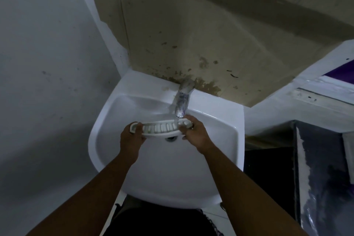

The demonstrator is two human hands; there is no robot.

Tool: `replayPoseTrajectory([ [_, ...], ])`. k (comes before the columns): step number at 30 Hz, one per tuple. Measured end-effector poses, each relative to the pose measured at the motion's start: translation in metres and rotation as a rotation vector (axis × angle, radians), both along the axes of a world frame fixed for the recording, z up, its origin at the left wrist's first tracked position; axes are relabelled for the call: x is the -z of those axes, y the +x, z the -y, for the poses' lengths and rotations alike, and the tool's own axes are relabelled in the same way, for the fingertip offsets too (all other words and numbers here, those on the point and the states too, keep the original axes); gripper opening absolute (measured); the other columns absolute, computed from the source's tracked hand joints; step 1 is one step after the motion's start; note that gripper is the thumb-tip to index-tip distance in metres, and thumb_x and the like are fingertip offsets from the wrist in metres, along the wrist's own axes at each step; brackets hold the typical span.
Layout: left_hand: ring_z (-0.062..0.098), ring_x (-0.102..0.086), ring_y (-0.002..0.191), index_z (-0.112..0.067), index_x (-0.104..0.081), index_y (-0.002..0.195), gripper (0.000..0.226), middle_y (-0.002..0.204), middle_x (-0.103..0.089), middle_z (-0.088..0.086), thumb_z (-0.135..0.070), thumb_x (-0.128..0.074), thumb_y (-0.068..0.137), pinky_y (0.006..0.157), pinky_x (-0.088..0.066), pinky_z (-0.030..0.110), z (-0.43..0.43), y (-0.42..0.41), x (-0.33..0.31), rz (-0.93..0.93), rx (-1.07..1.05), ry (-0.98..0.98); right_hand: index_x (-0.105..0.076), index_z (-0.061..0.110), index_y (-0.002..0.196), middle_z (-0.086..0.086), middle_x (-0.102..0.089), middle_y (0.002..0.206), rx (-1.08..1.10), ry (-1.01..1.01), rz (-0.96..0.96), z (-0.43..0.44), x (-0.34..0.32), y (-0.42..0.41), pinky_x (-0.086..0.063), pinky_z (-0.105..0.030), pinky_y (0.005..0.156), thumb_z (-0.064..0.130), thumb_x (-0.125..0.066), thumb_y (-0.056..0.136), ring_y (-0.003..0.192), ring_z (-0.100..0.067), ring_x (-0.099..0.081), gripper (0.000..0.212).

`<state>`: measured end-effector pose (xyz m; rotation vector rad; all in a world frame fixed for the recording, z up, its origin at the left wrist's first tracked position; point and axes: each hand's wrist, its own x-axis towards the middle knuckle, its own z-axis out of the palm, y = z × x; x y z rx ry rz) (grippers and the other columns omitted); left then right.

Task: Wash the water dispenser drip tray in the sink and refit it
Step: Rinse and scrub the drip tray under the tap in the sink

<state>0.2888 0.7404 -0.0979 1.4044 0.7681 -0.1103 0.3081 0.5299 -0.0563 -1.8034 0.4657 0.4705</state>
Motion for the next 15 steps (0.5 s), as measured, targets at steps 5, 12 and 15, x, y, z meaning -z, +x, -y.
replayPoseTrajectory([
  [5,0.022,-0.063,0.087,-0.005,-0.062,0.109,0.021,0.099,-0.063,0.012,-0.018,-0.06,0.092,0.069,-0.055,0.032,-0.009,-0.001,-0.007,0.047,-0.054,0.007,-0.069,0.01,0.102,-0.012,-0.071,0.099,-0.03,-0.148,0.066,-0.011,0.002,0.01,-0.059,-0.04,0.076,0.032,-0.075,0.081,0.085,-0.026,-0.07,0.032],
  [12,0.013,-0.062,0.083,-0.013,-0.061,0.11,0.02,0.092,-0.063,-0.001,-0.018,-0.062,0.091,0.068,-0.054,0.029,-0.025,-0.001,-0.02,0.129,-0.028,0.08,-0.063,-0.016,0.103,-0.031,-0.063,0.094,-0.227,0.15,-0.008,0.001,0.003,0.012,-0.062,-0.029,0.068,0.001,-0.065,0.088,0.079,-0.023,-0.068,0.023],
  [15,0.011,-0.064,0.081,-0.019,-0.061,0.105,0.015,0.09,-0.064,-0.004,-0.018,-0.063,0.09,0.071,-0.056,0.032,-0.024,-0.001,-0.023,0.153,0.011,0.105,-0.067,-0.01,0.09,-0.024,-0.066,0.079,-0.373,-0.026,0.07,0.005,0.005,0.012,-0.062,-0.042,0.064,0.001,-0.066,0.085,0.062,-0.015,-0.068,0.012],
])
